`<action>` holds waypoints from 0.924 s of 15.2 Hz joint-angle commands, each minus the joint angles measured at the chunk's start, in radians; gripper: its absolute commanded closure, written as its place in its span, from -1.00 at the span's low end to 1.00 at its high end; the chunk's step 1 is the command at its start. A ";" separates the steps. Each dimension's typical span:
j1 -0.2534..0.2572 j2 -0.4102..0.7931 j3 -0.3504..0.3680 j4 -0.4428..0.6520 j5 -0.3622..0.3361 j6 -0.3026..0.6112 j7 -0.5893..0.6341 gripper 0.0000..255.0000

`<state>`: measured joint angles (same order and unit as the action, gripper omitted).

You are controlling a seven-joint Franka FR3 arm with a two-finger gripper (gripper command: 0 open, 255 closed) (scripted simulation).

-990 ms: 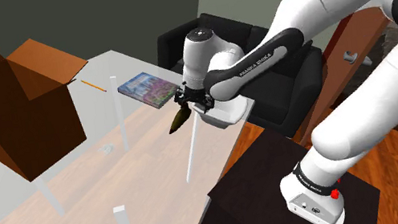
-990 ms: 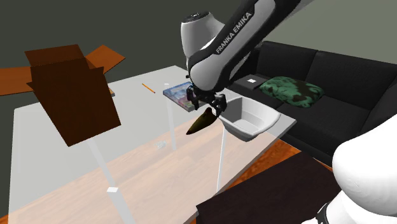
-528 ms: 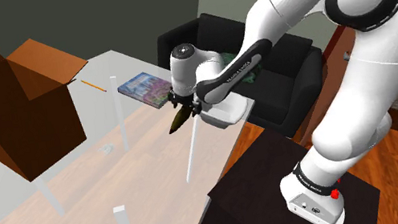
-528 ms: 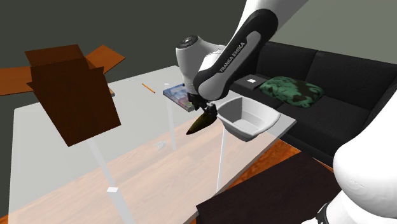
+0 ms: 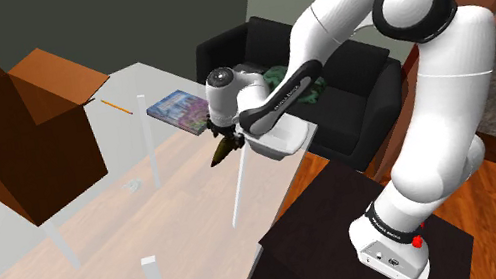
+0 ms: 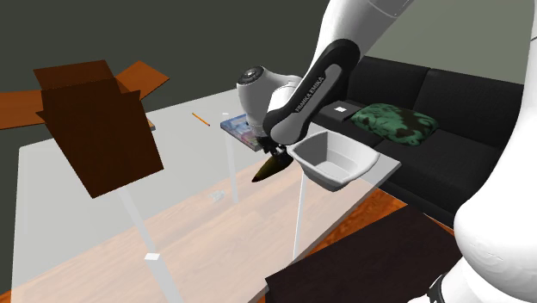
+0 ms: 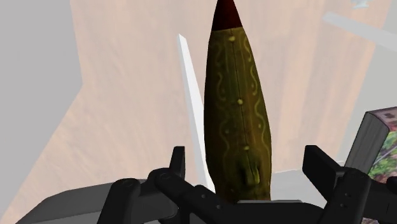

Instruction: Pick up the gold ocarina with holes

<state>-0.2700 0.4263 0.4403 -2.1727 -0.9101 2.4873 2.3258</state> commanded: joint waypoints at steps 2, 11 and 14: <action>0.012 0.033 -0.020 0.008 -0.037 0.016 0.031 -1.00; 0.014 0.034 -0.019 0.009 -0.037 0.015 0.034 1.00; 0.007 0.020 -0.013 0.004 -0.024 0.011 0.020 1.00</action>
<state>-0.2598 0.4519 0.4245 -2.1679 -0.9413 2.5010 2.3527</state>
